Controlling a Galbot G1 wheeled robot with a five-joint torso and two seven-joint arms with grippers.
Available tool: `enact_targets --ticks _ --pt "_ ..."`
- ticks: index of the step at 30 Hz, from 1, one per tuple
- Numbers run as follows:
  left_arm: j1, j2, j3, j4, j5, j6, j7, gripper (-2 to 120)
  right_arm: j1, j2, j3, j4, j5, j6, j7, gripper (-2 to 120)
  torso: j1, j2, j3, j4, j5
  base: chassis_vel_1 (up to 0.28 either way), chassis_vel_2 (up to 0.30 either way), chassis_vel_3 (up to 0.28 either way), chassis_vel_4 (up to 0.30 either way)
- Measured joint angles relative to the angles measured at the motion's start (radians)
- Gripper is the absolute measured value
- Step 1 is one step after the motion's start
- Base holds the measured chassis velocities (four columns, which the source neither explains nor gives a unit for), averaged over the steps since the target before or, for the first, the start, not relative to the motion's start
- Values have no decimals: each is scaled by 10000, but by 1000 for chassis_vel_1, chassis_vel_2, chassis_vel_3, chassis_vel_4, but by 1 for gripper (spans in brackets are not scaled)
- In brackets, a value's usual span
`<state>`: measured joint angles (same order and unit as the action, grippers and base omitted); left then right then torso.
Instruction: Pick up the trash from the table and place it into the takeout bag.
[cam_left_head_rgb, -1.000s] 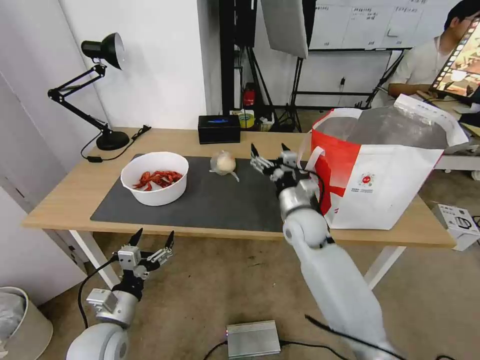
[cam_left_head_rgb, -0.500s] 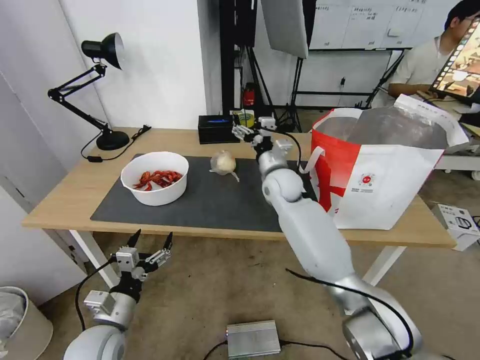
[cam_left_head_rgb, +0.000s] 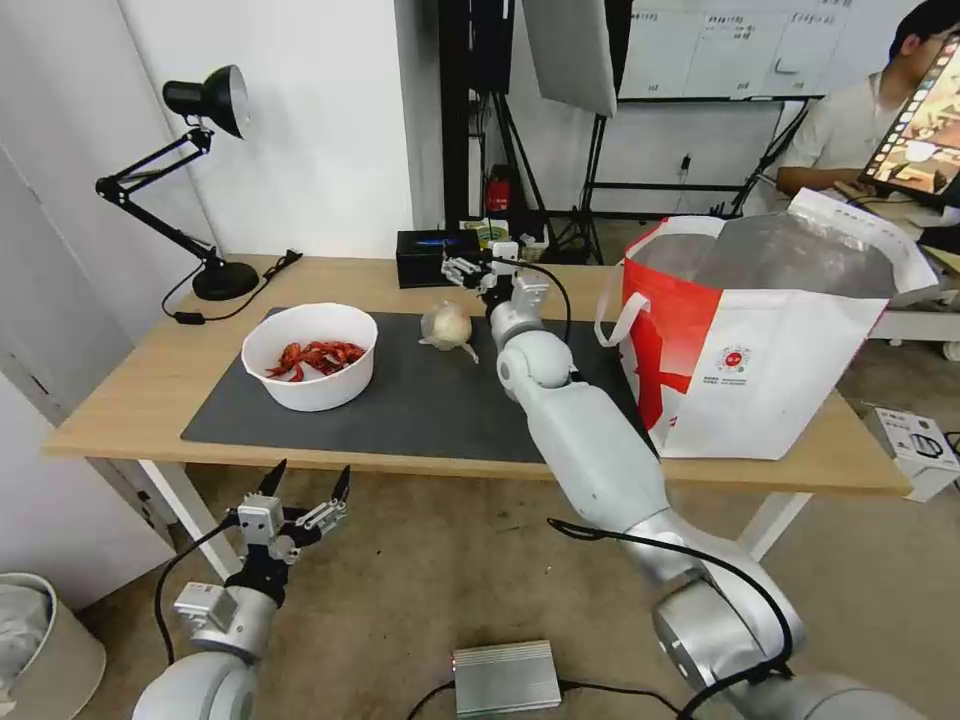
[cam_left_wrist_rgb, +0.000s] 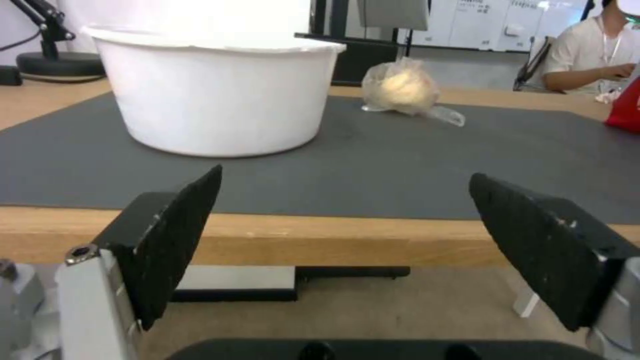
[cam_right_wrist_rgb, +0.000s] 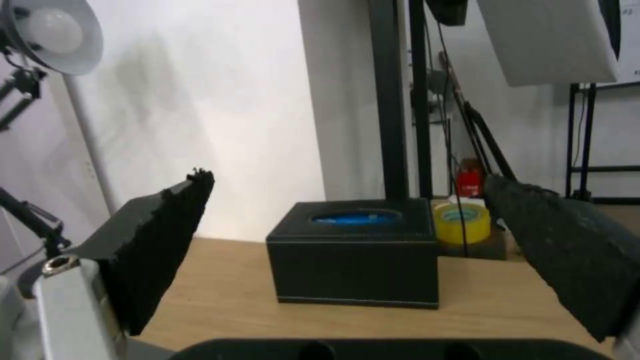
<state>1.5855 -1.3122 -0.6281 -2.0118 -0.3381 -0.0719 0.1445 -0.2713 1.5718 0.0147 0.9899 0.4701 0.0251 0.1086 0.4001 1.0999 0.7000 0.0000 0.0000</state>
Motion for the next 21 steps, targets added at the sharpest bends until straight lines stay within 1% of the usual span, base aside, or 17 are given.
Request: enact_targets --ticks 3,8,11,16,19,20,21 --pt "2 -70 45 0 73 21 0 100 268 0 -96 -405 153 -107 -58 100 -1 0 0 0 0 0 0 0 0" --pt "3 -154 78 -6 143 38 -3 100 380 -2 -178 -610 439 -377 -82 100 0 0 0 0 0 0 0 0 0" --pt "31 -227 77 -13 198 42 -4 100 408 -3 -288 -653 916 -877 -62 100 -1 1 0 0 0 0 0 0 0" --pt "87 -277 49 -14 221 42 -3 100 411 -7 -362 -757 1115 -1325 -57 100 0 0 0 0 0 0 0 0 0" --pt "115 -338 48 -12 269 41 14 100 441 -9 -447 -900 1211 -1938 -18 100 -1 1 0 0 0 0 0 0 0" --pt "115 -338 48 -12 269 41 14 100 441 -9 -447 -900 1211 -1938 -18 100 -1 1 0 0 0 0 0 0 0" --pt "111 -352 75 -3 279 40 20 100 465 -10 -471 -955 1165 -2162 -19 100 -1 0 0 1 0 0 0 0 0"
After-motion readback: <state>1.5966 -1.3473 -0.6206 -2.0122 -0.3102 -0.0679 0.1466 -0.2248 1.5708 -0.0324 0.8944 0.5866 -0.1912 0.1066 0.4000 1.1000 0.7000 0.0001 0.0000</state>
